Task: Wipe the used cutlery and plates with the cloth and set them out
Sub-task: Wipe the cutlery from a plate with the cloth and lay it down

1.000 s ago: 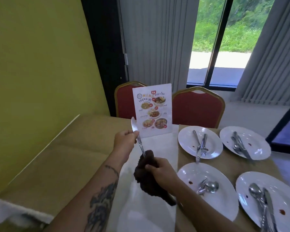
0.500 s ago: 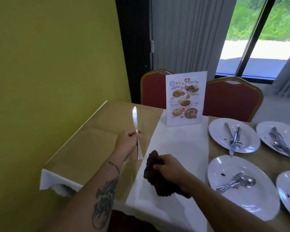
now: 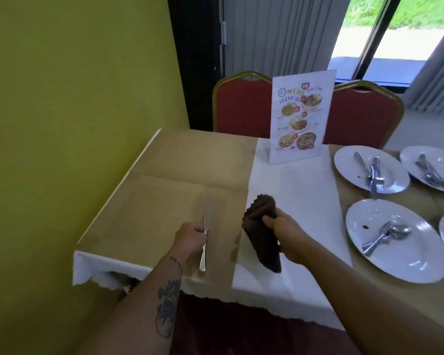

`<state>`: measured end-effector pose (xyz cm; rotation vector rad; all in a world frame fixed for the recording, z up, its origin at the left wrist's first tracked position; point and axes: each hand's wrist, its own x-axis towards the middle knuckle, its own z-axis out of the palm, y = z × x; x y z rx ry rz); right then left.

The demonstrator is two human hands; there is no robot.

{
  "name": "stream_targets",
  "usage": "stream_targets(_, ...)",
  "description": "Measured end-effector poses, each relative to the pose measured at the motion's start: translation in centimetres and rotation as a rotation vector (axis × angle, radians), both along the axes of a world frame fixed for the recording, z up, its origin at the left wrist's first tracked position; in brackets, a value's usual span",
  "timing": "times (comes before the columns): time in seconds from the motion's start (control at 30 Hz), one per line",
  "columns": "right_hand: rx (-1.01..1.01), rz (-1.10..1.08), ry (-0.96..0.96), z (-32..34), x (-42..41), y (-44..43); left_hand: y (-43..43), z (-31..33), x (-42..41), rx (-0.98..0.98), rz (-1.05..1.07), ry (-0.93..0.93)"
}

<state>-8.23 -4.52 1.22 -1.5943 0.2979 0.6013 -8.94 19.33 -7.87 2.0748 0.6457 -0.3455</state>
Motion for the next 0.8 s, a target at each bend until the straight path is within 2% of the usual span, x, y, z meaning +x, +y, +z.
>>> stream_targets(0.23,0.027,-0.083,-0.013,0.0,-1.2,0.2,-0.1,-0.5,-1.2,0.128,-0.124,-0.017)
stream_targets(0.8,-0.04,-0.083,-0.026,0.4,-2.3,0.4,-0.5,-1.2,-3.3,0.374,-0.218,-0.209)
